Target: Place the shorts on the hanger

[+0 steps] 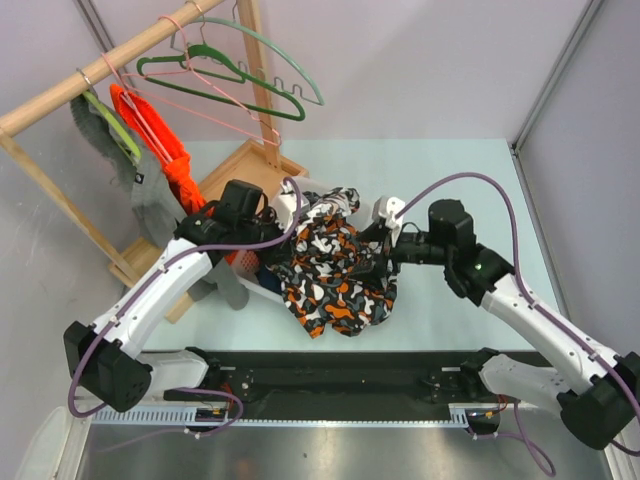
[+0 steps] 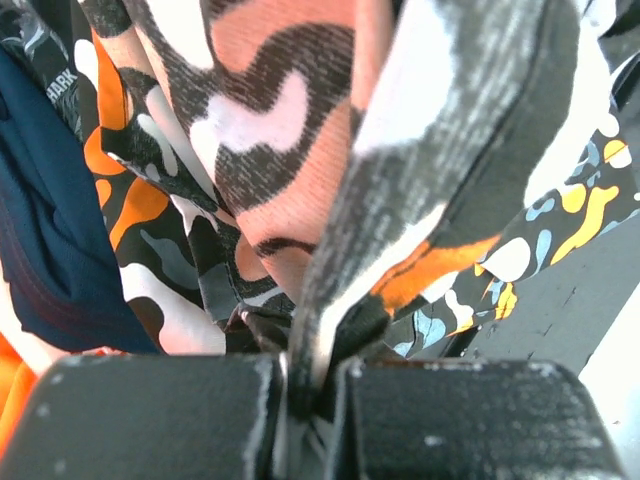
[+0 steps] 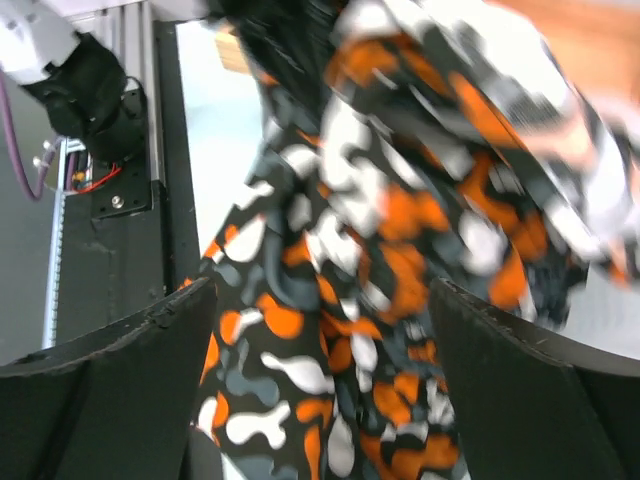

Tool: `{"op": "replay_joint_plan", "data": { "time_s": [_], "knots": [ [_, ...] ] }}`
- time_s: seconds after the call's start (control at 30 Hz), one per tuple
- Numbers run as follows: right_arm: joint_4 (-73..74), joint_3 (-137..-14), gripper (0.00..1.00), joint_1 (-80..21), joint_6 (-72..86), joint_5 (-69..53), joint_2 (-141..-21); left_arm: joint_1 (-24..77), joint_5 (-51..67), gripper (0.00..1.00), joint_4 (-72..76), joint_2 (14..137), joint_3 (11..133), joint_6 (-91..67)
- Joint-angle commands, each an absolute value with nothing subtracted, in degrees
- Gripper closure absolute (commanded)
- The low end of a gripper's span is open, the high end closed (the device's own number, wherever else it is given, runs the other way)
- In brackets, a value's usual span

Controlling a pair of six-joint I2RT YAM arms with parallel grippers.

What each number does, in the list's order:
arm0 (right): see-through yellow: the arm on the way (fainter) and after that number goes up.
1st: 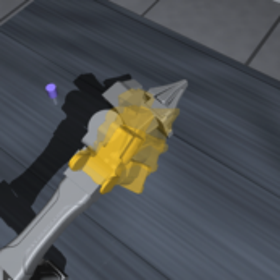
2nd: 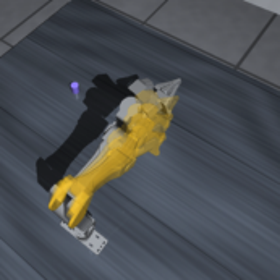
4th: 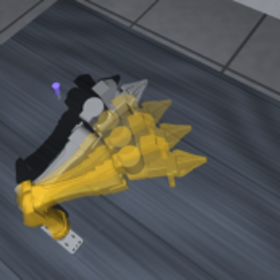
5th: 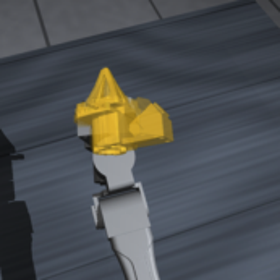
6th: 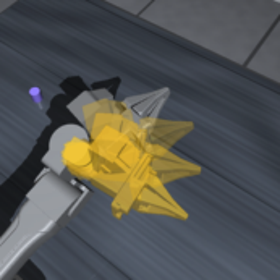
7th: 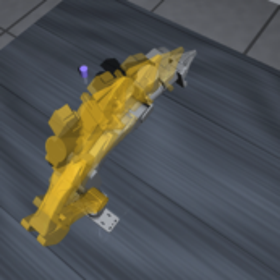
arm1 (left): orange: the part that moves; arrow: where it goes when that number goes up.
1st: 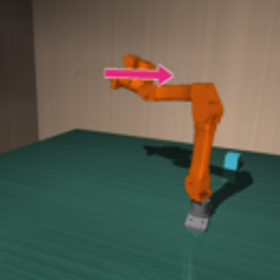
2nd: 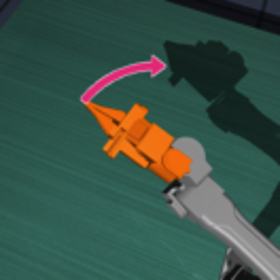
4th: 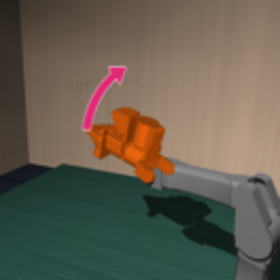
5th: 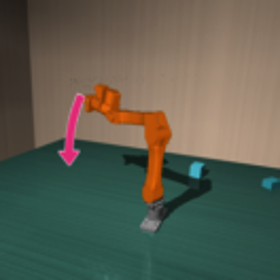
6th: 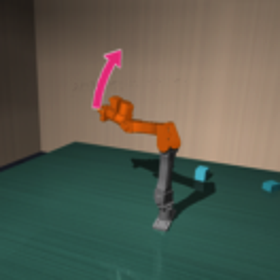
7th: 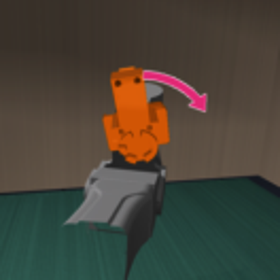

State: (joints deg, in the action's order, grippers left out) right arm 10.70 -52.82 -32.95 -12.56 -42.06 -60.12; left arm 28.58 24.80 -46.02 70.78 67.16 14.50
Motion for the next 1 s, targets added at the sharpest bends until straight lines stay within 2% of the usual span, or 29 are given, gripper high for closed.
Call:
{"op": "replay_joint_plan", "data": {
  "time_s": [0.0,0.13,0.2,0.23,0.27,0.3,0.37,0.5,0.67,0.77,0.8,0.83,0.87,0.9,0.97],
  "knots": [
    [5.5,-51.5,0.08,-38.8,-17.8,-33.9,-59.9,28.2,28.2,1.00,-45.2,71.3,69.7,13.3],
    [3.1,-55.4,0.14,-40.0,-15.7,-29.1,-65.9,28.4,29.7,1.00,-45.4,70.9,70.7,13.4],
    [3.3,-57.2,0.25,-40.0,-15.6,-26.4,-68.8,29.2,29.7,0.99,-45.2,70.5,71.0,13.5],
    [3.5,-57.5,0.36,-40.0,-15.6,-25.9,-69.3,29.6,29.5,1.00,-45.0,70.3,71.2,13.5],
    [4.4,-57.9,0.65,-39.8,-15.7,-26.0,-69.5,30.3,29.2,1.00,-45.0,70.2,71.7,14.1],
    [5.7,-59.5,0.80,-39.5,-15.5,-27.2,-69.1,32.2,27.0,1.00,-44.6,70.3,72.2,14.6],
    [10.5,-61.3,1.00,-38.2,-12.2,-31.2,-67.7,34.2,25.4,1.00,-43.6,71.0,75.1,14.9],
    [13.9,-63.2,1.00,-34.3,-3.9,-34.0,-60.0,39.5,20.6,1.00,-42.0,78.5,87.1,14.2],
    [17.9,-67.2,1.00,-29.0,5.3,-36.8,-51.7,39.8,18.3,0.99,-40.2,100.1,116.0,9.7],
    [16.7,-69.4,1.00,-24.6,12.3,-36.9,-48.8,39.8,18.4,0.75,-41.9,112.5,134.5,9.7],
    [16.5,-70.4,1.00,-24.0,14.7,-36.7,-48.6,39.8,18.3,0.59,-43.0,114.9,139.0,9.8],
    [16.3,-71.4,1.00,-23.1,15.6,-35.9,-48.5,39.8,18.3,0.50,-44.0,117.0,145.5,10.1],
    [15.9,-73.1,1.00,-22.8,16.6,-33.5,-48.4,39.7,19.2,0.36,-45.9,118.3,146.9,10.8],
    [16.0,-73.8,1.00,-22.3,19.0,-32.2,-48.4,39.6,19.4,0.32,-46.1,117.3,146.4,10.8],
    [14.2,-74.1,1.00,-21.4,21.5,-28.4,-47.7,38.5,20.7,0.25,-43.6,113.6,137.1,9.8]
  ]
}}
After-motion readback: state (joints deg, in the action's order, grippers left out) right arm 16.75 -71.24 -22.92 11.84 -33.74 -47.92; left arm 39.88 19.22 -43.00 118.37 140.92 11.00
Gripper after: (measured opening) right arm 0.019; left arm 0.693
